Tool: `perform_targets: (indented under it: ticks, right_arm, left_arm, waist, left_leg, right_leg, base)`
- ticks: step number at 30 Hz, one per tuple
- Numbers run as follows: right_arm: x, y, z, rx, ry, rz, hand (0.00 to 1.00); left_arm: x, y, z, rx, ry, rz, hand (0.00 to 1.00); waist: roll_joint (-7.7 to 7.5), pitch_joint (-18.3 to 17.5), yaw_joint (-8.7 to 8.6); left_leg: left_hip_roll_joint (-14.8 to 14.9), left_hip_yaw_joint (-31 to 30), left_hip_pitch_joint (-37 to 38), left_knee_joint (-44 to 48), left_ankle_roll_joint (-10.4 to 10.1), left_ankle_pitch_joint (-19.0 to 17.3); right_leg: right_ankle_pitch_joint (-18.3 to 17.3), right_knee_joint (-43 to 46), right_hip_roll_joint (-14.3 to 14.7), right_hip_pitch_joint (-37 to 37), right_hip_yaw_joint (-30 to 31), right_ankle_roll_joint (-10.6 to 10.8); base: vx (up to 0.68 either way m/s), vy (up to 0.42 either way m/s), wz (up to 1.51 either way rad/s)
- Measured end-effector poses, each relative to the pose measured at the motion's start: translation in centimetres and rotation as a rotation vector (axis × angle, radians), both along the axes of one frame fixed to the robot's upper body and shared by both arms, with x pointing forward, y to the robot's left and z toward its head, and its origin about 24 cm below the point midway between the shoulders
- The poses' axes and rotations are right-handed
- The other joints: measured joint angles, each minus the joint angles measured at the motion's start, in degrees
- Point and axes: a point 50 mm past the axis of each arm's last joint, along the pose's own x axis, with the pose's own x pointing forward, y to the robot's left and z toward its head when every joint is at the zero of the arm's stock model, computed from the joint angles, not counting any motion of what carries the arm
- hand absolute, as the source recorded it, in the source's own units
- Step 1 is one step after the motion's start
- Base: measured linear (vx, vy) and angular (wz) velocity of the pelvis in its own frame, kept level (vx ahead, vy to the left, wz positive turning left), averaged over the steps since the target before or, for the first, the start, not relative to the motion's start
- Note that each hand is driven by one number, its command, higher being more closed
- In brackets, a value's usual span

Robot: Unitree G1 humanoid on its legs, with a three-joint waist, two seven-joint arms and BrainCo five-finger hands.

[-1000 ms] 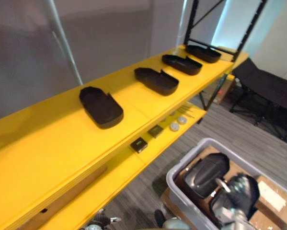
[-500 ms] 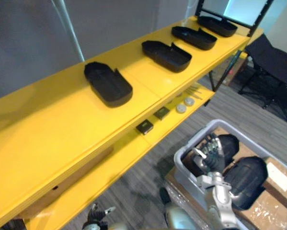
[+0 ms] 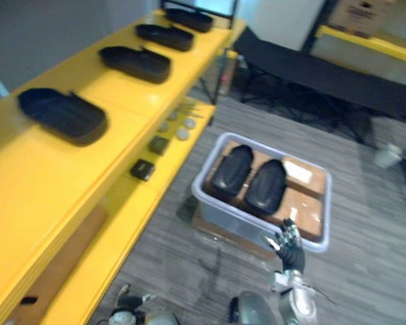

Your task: Walk over and take plastic housings, then place them on the shelf

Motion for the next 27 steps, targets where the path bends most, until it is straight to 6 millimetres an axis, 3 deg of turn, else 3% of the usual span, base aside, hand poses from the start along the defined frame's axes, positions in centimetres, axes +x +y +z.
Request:
perform_targets:
  ticks: [2,3,4,5,6,7,9,11,13,16,19,22,26,27]
  right_arm:
    - [-0.3,-0.1,-0.3,-0.014,0.018,0.010,0.00]
    - [-0.4,-0.2,-0.3,-0.020,0.020,0.021,0.00]
    - [-0.6,-0.2,-0.4,-0.020,0.026,0.026,0.00]
    - [-1.0,0.0,-0.8,-0.012,0.049,0.053,0.00]
    - [-1.2,0.3,-1.1,0.001,0.067,0.078,0.00]
    - [-1.1,0.5,-1.1,0.007,0.066,0.087,0.00]
    - [0.1,1.0,-0.5,0.010,0.021,0.138,0.00]
    - [1.9,0.8,0.4,-0.011,-0.023,0.155,0.00]
    - [2.4,0.2,0.8,-0.027,-0.032,0.132,0.00]
    - [3.8,-1.9,1.2,-0.035,-0.034,0.017,0.00]
    - [7.1,-6.2,2.5,-0.019,-0.062,-0.171,0.00]
    - [10.9,-10.3,5.0,-0.082,-0.041,-0.267,0.00]
    - [14.5,-12.4,8.5,-0.096,-0.052,-0.297,0.00]
    - [15.7,-12.9,10.3,-0.104,-0.074,-0.302,0.00]
  left_arm:
    - [-0.6,-0.5,-0.3,-0.030,0.021,0.011,0.00]
    - [-1.1,-0.6,-0.5,-0.040,0.032,0.013,0.00]
    - [-1.1,-0.8,-0.5,-0.047,0.032,0.018,0.00]
    - [-1.5,-0.6,-0.5,-0.053,0.034,0.048,0.00]
    - [-2.0,0.0,-0.4,-0.054,0.024,0.100,0.00]
    - [-2.1,0.5,-0.3,-0.047,0.018,0.123,0.00]
    - [-1.6,0.6,-0.1,-0.053,-0.044,0.174,0.00]
    - [-0.3,0.4,0.3,-0.054,-0.117,0.201,0.00]
    - [0.3,0.0,0.5,-0.063,-0.174,0.244,0.00]
    - [-0.2,-0.6,0.5,-0.066,-0.215,0.290,0.00]
    - [0.0,-1.1,0.6,-0.065,-0.248,0.327,0.00]
    - [0.0,-1.9,0.5,-0.102,-0.252,0.333,0.00]
    - [0.6,-2.2,0.6,-0.126,-0.276,0.302,0.00]
    - [0.7,-2.3,0.7,-0.141,-0.281,0.292,0.00]
  waist:
    - [1.46,-0.5,1.00]
    - [1.81,-0.4,0.26]
    - [2.08,0.0,-0.09]
    - [1.37,-0.1,-0.31]
    - [0.31,-0.7,-0.31]
    - [-0.09,-0.8,-0.29]
    - [-1.01,-0.5,1.25]
    - [0.44,3.3,1.90]
    - [1.21,5.4,2.98]
    - [1.29,5.8,5.02]
    - [2.31,7.5,6.40]
    - [4.54,10.2,7.51]
    - [5.58,12.6,8.77]
    - [5.64,12.7,9.28]
  left_leg:
    - [0.7,0.1,0.9,-4.4,-1.4,2.1]
    - [1.6,2.0,1.2,-6.2,-2.0,3.8]
    - [2.0,3.0,1.5,-6.6,-2.4,4.3]
    - [2.5,4.2,1.9,-6.4,-3.1,5.0]
    - [3.4,4.7,1.7,-4.4,-4.0,5.2]
    - [4.0,4.3,1.2,-3.6,-5.0,5.2]
    - [6.1,-1.7,-3.9,-0.9,-6.7,4.7]
    - [7.5,-7.6,-6.4,1.2,-6.8,3.8]
    - [6.8,-11.2,-6.3,0.4,-7.2,4.1]
    - [2.9,-14.7,-6.4,-3.5,-7.0,5.4]
    - [-1.5,-17.9,-7.5,-7.6,-5.9,6.3]
    - [-4.8,-21.4,-8.5,-9.6,-5.0,10.0]
    - [-6.2,-24.3,-10.9,-9.2,-4.7,11.6]
    - [-6.8,-25.5,-12.3,-8.7,-4.7,11.6]
  right_leg:
    - [3.0,-5.5,2.2,-0.1,-0.2,0.3]
    - [3.6,-8.2,3.2,-0.3,-0.1,0.7]
    - [1.8,-7.2,3.1,-0.8,-0.5,-0.2]
    - [-2.3,-2.4,1.4,-2.3,-1.9,-0.8]
    - [-1.1,-2.6,0.6,-2.2,-3.1,2.9]
    - [-1.3,-4.4,2.2,-1.7,-3.3,4.2]
    - [-1.5,-16.7,6.5,0.5,-3.4,5.0]
    - [0.6,-20.2,9.5,1.2,-3.0,4.6]
    - [0.7,-20.2,10.1,1.6,-3.0,4.4]
    - [0.9,-21.1,8.5,0.7,-4.0,4.7]
    - [1.5,-22.9,5.4,-0.3,-6.7,5.5]
    - [4.6,-24.1,3.4,-0.4,-8.7,5.9]
    - [6.4,-24.4,2.6,-0.8,-11.4,5.1]
    - [6.5,-24.4,2.4,-1.5,-11.9,5.2]
  base:
    - [-0.11,-0.193,-1.44]
    - [-0.12,-0.215,-1.17]
    - [-0.09,-0.209,-0.70]
    - [-0.06,-0.217,-0.51]
    - [-0.05,-0.229,-0.50]
    - [-0.03,-0.276,-0.67]
    - [-0.09,-0.333,-0.72]
    - [-0.18,-0.237,-0.41]
    - [-0.19,-0.092,-0.05]
    - [-0.14,0.009,0.12]
    - [-0.07,0.063,0.23]
    - [-0.03,0.070,0.25]
    - [0.04,0.052,0.38]
    - [0.04,0.031,0.22]
